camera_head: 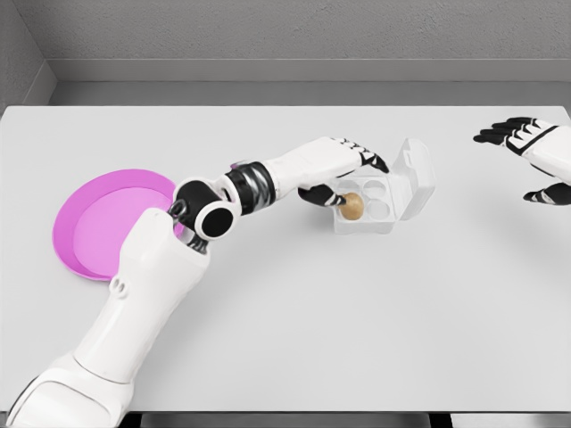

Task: Pack egg into the box and close the box lid

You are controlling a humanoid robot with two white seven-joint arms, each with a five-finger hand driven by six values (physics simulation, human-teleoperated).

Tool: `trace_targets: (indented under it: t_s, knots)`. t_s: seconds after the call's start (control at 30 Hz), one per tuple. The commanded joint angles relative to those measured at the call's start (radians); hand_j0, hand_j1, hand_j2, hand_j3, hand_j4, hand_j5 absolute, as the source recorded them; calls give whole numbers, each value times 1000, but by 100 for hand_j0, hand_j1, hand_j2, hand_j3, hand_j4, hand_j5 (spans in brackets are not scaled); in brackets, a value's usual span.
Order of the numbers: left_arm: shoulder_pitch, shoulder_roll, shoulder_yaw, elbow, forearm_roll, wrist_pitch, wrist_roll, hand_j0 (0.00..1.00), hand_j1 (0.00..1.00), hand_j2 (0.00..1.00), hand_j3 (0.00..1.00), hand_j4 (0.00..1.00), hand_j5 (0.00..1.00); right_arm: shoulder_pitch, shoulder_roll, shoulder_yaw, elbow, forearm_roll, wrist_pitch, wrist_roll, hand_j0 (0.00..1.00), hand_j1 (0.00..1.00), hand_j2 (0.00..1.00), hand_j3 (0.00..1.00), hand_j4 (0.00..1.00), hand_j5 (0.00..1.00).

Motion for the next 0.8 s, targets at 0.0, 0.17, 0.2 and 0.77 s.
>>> trace_targets:
  t_s: [0.0,0.17,0.2,0.77]
  knots:
    - [6,0,79,-95,13,27,1,95,95,95,95,95,95,0,-1,2,-1,-5,1,0,100,100,100,100,100,100]
    - [95,6,303,-352,33,15,1,100,100,100,100,100,100,0,23,15,-4,-4,1,2,100,100,100,100,100,100]
    - [101,52,337,-352,148,-14,1,100,100,100,100,100,100,0,31,16,-12,-1,1,2,100,100,100,100,100,100]
    - [469,419,777,-143,644,-361,1,100,100,100,100,100,100,5,58,73,-68,25,1,2,100,100,100,100,100,100]
